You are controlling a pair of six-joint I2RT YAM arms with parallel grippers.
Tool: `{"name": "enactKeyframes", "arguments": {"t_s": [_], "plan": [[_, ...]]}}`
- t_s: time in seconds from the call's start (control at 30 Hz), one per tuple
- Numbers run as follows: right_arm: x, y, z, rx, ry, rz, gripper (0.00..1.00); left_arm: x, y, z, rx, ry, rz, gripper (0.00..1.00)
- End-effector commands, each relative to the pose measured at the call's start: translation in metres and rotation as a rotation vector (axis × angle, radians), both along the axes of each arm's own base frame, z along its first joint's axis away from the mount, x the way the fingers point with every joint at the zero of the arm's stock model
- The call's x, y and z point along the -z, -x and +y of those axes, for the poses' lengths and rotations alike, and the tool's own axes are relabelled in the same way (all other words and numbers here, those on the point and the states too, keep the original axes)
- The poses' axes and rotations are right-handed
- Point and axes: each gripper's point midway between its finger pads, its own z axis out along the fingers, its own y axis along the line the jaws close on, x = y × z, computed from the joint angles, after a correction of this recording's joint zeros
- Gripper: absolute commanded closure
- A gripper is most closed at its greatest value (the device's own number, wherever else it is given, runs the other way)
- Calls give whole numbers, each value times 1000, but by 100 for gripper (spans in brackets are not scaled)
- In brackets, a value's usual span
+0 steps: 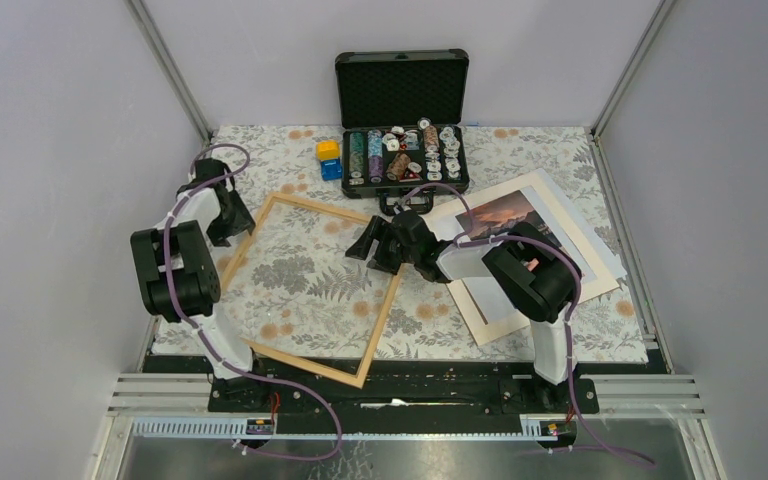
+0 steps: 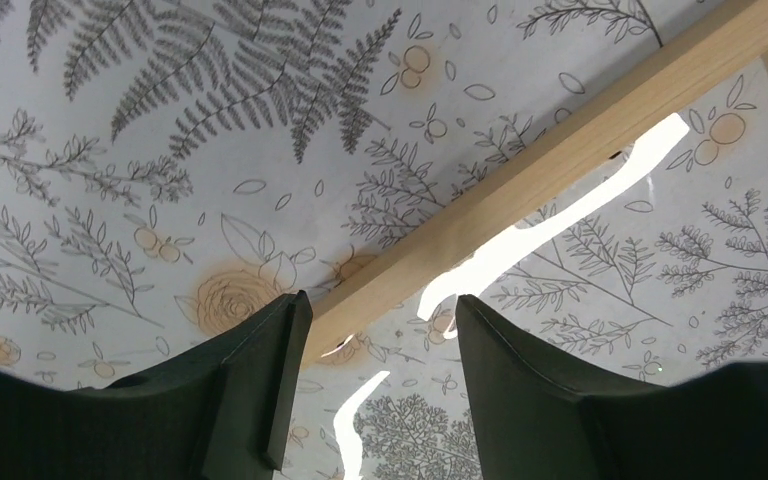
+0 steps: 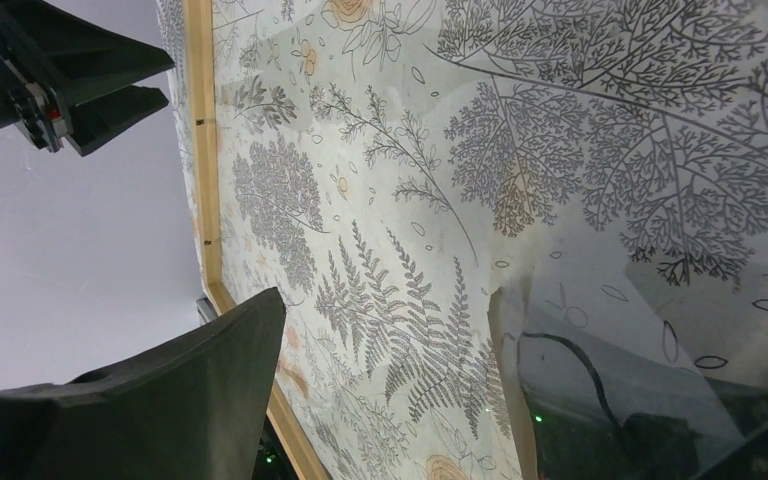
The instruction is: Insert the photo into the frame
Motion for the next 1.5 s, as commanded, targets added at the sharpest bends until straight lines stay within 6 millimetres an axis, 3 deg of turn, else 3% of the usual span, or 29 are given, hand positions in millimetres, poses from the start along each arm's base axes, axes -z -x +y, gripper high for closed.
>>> {"name": "enactKeyframes", "arguments": {"t_s": [0.0,0.07,0.37,0.63,0.9,1.3,1.47], "plan": [[-5,3,9,-31,-30,-23,18,-13,-18,5,43,-40,-37,37],[-4,3,10,-32,-29,-21,18,-9,-17,5,45,-53,-20,34],[-3,3,10,-31,-29,-17,19,6,-16,4,44,-42,22,42],[-3,3,9,-29,-28,-18,19,17,-14,6,33,-47,55,53],[-3,3,8,-27,-27,-15,19,33,-6,9,33,-59,112,72],[-8,8,-11,9,86,16,2,47,0,9,40,-64,150,78],[-12,11,-22,5,152,19,0,48,1,9,38,-63,152,78]]}}
